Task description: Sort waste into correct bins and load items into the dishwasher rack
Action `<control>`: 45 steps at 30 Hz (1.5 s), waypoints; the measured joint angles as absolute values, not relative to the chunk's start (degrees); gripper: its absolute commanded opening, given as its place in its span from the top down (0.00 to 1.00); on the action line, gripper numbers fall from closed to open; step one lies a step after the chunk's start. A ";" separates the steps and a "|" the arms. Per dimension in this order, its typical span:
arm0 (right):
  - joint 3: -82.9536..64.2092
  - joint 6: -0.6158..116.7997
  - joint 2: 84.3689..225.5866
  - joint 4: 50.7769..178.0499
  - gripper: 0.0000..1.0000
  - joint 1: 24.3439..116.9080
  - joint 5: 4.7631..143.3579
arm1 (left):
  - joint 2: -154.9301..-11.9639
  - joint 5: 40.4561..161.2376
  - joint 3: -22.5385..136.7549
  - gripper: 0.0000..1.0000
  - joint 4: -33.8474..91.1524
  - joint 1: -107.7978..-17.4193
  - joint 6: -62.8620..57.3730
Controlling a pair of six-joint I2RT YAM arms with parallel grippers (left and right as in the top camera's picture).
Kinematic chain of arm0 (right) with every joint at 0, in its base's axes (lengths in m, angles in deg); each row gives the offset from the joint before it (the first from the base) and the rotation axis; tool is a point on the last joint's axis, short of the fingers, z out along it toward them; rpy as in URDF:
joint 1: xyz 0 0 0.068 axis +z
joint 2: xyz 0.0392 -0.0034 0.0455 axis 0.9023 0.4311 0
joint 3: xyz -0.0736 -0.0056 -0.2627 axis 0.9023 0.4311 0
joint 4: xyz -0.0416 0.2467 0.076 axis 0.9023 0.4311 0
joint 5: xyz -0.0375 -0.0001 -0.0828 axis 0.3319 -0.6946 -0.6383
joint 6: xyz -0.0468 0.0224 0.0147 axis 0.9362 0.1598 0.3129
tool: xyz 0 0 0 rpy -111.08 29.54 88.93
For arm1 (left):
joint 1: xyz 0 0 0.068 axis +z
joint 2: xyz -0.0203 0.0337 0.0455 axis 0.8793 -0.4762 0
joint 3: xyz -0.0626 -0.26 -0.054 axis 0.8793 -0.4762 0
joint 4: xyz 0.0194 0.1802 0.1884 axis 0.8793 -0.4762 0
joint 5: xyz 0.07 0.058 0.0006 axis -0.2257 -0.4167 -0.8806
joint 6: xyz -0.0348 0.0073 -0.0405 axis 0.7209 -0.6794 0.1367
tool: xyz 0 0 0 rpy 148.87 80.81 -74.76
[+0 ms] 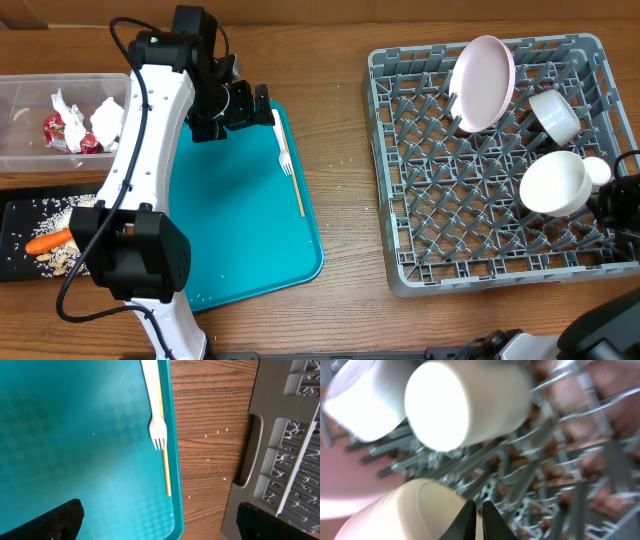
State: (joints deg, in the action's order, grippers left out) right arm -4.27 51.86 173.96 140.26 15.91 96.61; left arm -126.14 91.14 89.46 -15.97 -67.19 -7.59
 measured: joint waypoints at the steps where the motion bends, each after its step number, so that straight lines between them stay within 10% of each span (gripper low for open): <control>1: -4.27 52.39 173.96 140.24 0.91 15.91 97.96 | -126.14 91.14 89.46 0.00 -15.97 -67.19 -7.59; 45: -4.92 58.11 173.79 151.71 0.96 38.22 112.34 | -126.14 91.14 89.46 0.00 -15.77 -67.19 -7.59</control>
State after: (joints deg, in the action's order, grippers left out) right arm -4.92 58.11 173.79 151.71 38.22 112.34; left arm -126.14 91.14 89.46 -15.77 -67.19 -7.59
